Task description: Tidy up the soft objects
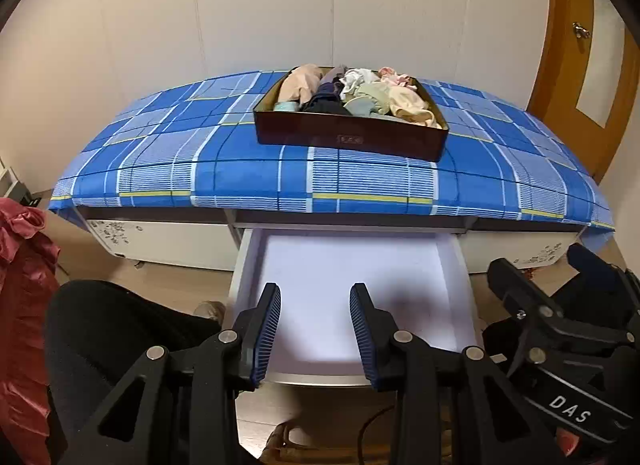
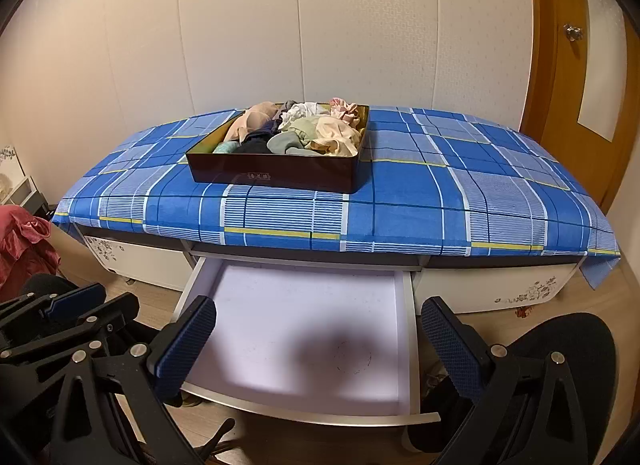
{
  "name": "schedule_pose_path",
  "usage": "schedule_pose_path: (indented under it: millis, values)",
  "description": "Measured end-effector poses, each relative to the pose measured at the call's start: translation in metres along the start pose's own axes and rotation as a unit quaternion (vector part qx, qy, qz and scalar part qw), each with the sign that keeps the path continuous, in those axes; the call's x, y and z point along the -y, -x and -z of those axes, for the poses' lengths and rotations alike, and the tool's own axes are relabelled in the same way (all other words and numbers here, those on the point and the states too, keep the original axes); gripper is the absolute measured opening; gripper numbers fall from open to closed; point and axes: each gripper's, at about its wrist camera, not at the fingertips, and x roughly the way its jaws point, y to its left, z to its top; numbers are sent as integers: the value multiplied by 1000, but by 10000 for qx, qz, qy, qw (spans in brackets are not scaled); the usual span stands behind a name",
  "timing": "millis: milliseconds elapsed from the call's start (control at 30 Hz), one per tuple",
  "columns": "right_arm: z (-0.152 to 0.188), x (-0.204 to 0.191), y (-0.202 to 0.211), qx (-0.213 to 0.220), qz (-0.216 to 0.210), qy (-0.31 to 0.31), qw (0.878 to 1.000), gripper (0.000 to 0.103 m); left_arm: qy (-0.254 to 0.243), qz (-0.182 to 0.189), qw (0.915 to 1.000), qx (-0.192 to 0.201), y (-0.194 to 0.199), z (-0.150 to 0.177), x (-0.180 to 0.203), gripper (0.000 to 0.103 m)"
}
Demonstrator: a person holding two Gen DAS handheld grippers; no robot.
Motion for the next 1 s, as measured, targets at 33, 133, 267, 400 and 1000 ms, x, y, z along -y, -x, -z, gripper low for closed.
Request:
schedule_pose_path:
  millis: [33,133,267,400,1000]
  values:
    - [0,0,0,6,-2,-1,10000,103,7,-13,10000,11,1,0,0,36]
    - [0,-1,1,9,-13,-5,10000,103,-19,-28,10000,38,3,0,1,36]
    - [0,-1,1,19,-13,-12,10000,103,-135,-163,9997,83,5,1,5,36]
    - [-1,0,0,5,-16,-22,10000,103,-188,-137,9996,182,9,1,7,36]
    - [1,2,-5,-89,-46,-52,9999,103,-250,-116,9996,111,5,2,9,36]
